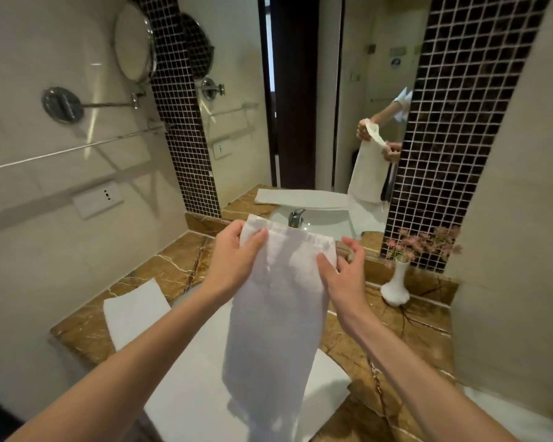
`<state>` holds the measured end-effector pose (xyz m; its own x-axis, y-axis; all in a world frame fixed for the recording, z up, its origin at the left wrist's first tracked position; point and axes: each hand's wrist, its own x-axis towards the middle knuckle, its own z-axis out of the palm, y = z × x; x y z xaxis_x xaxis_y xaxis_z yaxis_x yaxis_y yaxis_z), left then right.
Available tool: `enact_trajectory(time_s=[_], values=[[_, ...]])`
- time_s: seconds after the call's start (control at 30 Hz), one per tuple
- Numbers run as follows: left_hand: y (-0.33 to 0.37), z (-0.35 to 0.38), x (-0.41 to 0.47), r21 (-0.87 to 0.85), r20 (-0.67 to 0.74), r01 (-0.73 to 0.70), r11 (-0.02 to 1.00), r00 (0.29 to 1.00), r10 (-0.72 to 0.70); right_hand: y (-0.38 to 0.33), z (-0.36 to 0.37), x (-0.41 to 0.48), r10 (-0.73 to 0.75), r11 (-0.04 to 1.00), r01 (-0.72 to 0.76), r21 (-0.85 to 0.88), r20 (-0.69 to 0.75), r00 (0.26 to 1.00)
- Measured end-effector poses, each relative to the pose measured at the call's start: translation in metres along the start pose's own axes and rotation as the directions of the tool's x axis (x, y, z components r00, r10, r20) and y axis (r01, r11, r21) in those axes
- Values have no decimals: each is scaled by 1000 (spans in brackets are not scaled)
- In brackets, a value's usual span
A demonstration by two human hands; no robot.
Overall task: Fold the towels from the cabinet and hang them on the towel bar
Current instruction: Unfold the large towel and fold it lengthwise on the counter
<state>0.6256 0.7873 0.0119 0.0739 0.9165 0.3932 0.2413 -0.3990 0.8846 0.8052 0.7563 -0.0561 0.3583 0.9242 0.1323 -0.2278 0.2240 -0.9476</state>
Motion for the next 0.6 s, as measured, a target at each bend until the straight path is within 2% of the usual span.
enact_trajectory(time_s=[0.1, 0.23, 0.37, 0.5, 0.6], values=[[23, -3, 4, 20, 15, -100, 995, 995, 100, -14, 6, 2, -6, 1000, 5, 12, 45, 999], [44, -12, 9, 26, 44, -153, 988, 987, 152, -29, 14, 12, 32, 999, -33, 30, 40, 999], [51, -28, 10, -16, 50, -179, 984, 982, 180, -42, 24, 18, 59, 998, -62, 14, 162, 985], [48, -44, 11, -14, 42, -193, 981, 980, 193, -55, 35, 21, -28, 999, 32, -20, 173, 984], [46, -58, 15, -20, 99, -194, 981, 976, 195, -71, 42, 26, -128, 985, 143, -95, 148, 981]])
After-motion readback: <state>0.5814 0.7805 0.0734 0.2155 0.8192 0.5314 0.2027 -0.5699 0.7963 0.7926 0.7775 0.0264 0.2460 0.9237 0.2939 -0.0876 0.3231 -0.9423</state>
